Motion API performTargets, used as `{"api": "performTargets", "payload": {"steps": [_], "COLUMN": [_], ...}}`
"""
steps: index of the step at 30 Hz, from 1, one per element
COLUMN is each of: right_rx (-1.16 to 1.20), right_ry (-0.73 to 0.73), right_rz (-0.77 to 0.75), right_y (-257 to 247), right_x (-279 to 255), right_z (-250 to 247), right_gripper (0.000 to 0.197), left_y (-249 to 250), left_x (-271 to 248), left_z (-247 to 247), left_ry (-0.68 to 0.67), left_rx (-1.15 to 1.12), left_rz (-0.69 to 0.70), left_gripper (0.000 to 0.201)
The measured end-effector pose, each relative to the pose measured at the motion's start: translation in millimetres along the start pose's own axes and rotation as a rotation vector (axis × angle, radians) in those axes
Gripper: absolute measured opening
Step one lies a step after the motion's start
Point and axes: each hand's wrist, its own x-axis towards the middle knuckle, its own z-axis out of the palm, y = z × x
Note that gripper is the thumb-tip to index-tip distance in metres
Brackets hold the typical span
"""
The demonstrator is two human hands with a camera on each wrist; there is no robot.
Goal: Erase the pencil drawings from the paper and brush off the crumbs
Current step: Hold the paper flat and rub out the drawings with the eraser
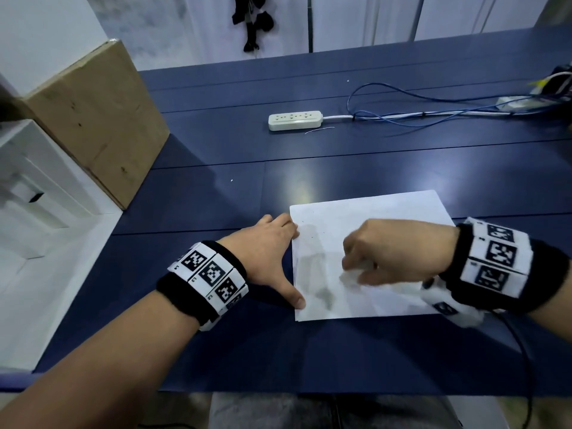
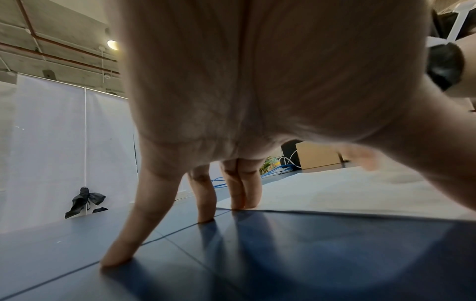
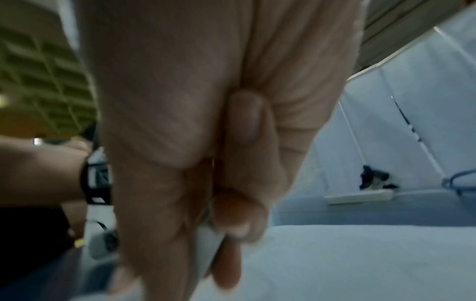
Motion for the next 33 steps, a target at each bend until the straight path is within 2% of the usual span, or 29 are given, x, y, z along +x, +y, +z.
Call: {"api": "performTargets", "payload": {"steps": [2,3,8,10,13,15,18,20,21,23,25,28,31,33], "right_rx": [0.081,0.107,-0.040,-0.060,0.030,0.055,-0.076,-0.078,-0.069,-0.044,0.037,0.155,0.005,-0.117], "right_ry": [-0.096,-0.094,0.138,0.171,0.065,-0.005,0.105,0.178,0.196,0.191,0.098,-0.066,0.048,0.133], "right_rz": [-0.030,-0.015,0.189,0.170,0.044,0.046,0.192,0.282,0.275,0.154,-0.006,-0.026,0.054,0.172], "right_y": [-5,-3,35,32,5,-2,18,33,37,27,8,1,19,30], "right_x": [-4,-2,17,14,1,0,15,21,20,12,-1,-6,10,16], "right_z": [0,-1,-3,1,6,8,0,-3,-1,2,5,4,0,-4], "right_gripper": [0.022,0.024,0.031,0.032,0.033,0.029,0.023,0.026,0.025,0.023,0.019,0.017,0.023,0.031], "left_y": [0,0,1,1,0,0,0,0,-1,-1,-1,-1,-2,-2], "left_x": [0,0,-1,-1,1,1,0,0,-1,-1,0,1,1,0], "left_z": [0,0,0,-1,0,0,0,1,1,1,1,2,2,2], "left_ry": [0.003,0.003,-0.002,-0.002,0.003,0.006,0.008,0.005,0.004,0.010,0.016,0.013,0.016,0.014], "left_rx": [-0.001,-0.001,0.008,0.010,0.008,0.009,0.005,0.000,-0.001,-0.004,-0.003,0.002,0.006,0.004], "left_rz": [0.001,0.000,-0.003,-0.004,-0.006,-0.003,0.000,0.002,0.002,-0.002,0.000,0.002,0.003,0.003], "left_gripper": [0.128,0.128,0.128,0.129,0.129,0.129,0.128,0.127,0.126,0.125,0.123,0.123,0.124,0.124]}}
